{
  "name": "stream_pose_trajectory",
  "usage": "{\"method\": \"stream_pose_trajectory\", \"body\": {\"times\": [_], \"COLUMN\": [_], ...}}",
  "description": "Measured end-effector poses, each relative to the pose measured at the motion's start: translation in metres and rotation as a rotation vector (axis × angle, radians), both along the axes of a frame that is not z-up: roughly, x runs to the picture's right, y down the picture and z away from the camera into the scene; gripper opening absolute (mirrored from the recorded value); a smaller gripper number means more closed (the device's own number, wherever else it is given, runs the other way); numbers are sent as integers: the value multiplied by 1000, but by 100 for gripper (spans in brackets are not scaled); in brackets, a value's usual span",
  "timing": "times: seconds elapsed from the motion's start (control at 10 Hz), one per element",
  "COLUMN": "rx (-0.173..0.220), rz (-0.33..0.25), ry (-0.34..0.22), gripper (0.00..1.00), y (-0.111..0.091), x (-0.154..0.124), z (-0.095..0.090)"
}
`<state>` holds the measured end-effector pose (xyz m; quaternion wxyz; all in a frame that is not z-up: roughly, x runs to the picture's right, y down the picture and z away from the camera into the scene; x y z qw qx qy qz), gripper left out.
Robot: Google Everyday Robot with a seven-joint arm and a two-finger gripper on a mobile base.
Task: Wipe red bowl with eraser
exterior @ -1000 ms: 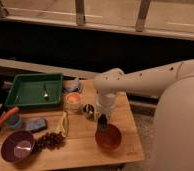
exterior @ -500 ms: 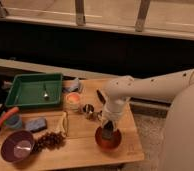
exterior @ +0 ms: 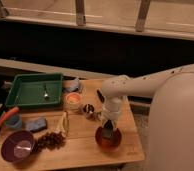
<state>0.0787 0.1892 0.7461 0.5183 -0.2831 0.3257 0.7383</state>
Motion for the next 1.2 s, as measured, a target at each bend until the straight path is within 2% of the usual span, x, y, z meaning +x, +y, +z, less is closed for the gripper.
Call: {"method": "stream_pose_trajectory", "body": {"times": [0.3, 0.8, 1.2], "rx": [-23, -39, -55], "rz": [-28, -35, 2], "ry": [4, 11, 40], "gripper": [0, 0, 0], "y": [6, 35, 33], "x": [-8, -12, 14], "z": [3, -26, -15]}}
